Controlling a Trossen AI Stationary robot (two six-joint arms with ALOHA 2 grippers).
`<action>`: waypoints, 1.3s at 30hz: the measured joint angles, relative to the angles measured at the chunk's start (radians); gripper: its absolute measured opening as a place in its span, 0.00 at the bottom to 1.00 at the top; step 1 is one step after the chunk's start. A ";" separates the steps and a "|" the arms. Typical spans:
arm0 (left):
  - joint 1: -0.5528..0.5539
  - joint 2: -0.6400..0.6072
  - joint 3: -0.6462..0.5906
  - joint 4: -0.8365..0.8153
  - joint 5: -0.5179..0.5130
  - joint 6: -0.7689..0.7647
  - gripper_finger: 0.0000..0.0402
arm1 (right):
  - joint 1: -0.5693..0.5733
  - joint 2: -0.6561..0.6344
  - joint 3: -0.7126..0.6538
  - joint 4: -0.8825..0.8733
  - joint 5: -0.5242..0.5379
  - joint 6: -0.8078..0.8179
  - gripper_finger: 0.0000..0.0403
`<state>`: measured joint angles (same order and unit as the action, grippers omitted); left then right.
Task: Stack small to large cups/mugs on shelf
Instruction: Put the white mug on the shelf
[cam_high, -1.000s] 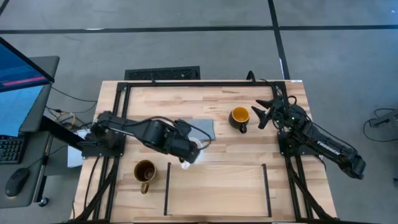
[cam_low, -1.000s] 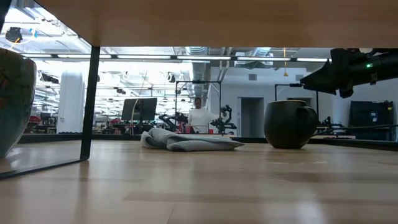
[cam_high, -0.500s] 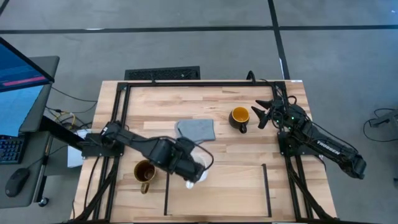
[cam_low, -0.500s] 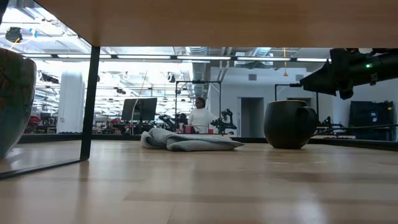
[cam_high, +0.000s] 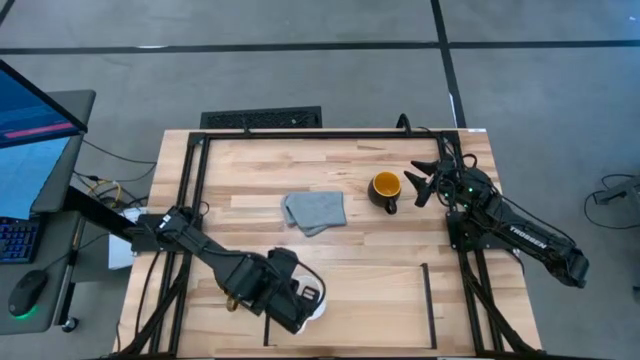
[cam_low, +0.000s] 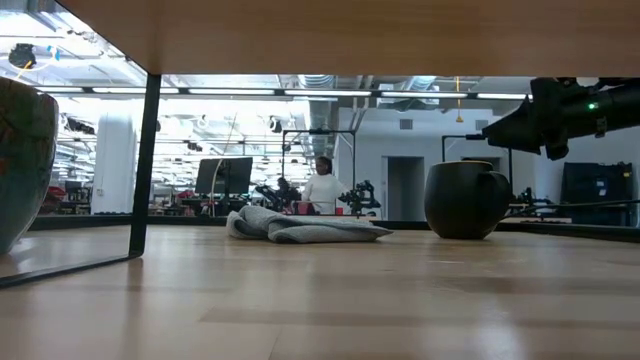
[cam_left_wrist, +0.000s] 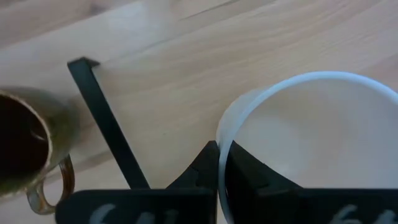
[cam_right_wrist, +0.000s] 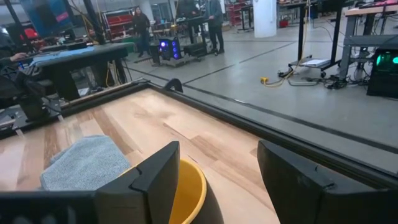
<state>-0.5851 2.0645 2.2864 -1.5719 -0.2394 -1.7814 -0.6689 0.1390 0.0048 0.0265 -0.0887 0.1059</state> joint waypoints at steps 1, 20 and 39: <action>-0.004 0.000 0.000 0.001 0.000 -0.011 0.00 | 0.000 0.000 0.000 0.000 0.000 0.000 0.59; 0.036 -0.007 -0.054 0.005 0.076 0.004 0.00 | 0.000 0.000 0.000 0.000 0.000 0.000 0.59; 0.036 -0.001 -0.044 0.036 0.077 0.007 0.03 | 0.000 0.000 0.000 0.000 0.000 0.000 0.59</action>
<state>-0.5491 2.0632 2.2425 -1.5364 -0.1623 -1.7741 -0.6689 0.1391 0.0048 0.0262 -0.0887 0.1059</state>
